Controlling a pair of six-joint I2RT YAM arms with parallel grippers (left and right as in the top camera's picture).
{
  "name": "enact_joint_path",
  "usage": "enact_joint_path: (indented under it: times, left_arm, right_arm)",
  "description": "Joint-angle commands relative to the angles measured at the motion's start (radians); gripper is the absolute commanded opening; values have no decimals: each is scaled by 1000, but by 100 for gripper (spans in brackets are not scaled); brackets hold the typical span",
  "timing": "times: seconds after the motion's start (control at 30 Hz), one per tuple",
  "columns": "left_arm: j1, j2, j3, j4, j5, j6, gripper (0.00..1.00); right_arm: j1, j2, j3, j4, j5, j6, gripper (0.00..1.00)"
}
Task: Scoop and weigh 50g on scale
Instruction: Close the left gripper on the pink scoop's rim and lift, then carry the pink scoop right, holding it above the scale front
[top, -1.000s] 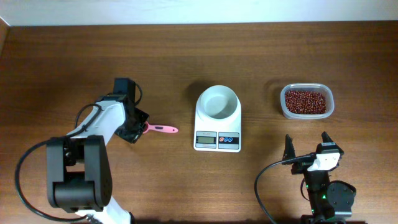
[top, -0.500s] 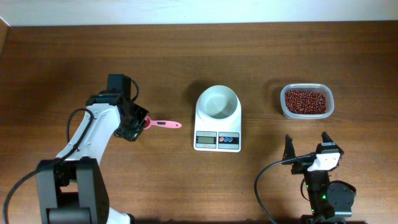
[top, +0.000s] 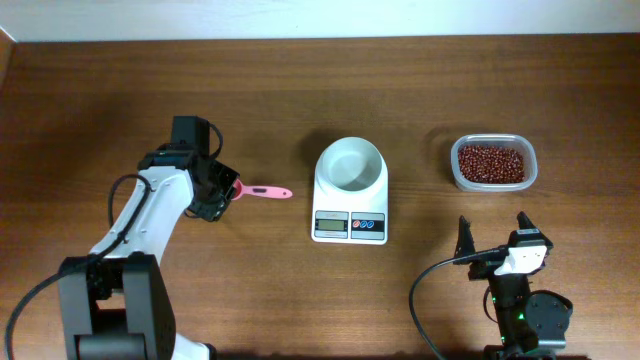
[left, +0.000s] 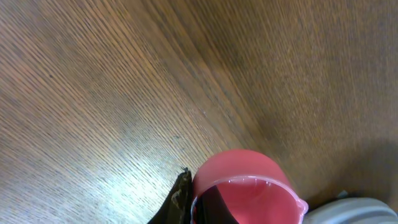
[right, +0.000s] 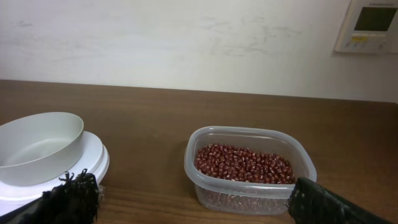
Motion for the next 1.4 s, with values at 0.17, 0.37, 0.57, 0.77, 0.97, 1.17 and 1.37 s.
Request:
enact_joint_path:
  times: [0.17, 0.37, 0.57, 0.77, 0.97, 1.17, 1.37]
  left_arm:
    - [2, -203, 17, -5, 79, 14, 0]
    - [2, -288, 16, -8, 79, 14, 0]
    - [-2, -288, 16, -100, 82, -5, 0]
    - [-2, -288, 16, -253, 108, -34, 0]
    - [-24, -288, 16, -390, 158, -83, 0]
    - [-86, -288, 16, -381, 158, -162, 0]
    - [-85, -288, 16, -381, 160, -162, 0]
  right_arm:
    - [5, -6, -5, -7, 2, 5, 99]
    - [5, -6, -5, -7, 2, 5, 99]
    - [5, -6, -5, -7, 2, 5, 99]
    - [5, -6, -5, -7, 2, 5, 99]
    - [5, -6, -5, -7, 2, 5, 99]
    - [5, -6, -5, -7, 2, 5, 99]
    - [5, -6, -5, -7, 2, 5, 99]
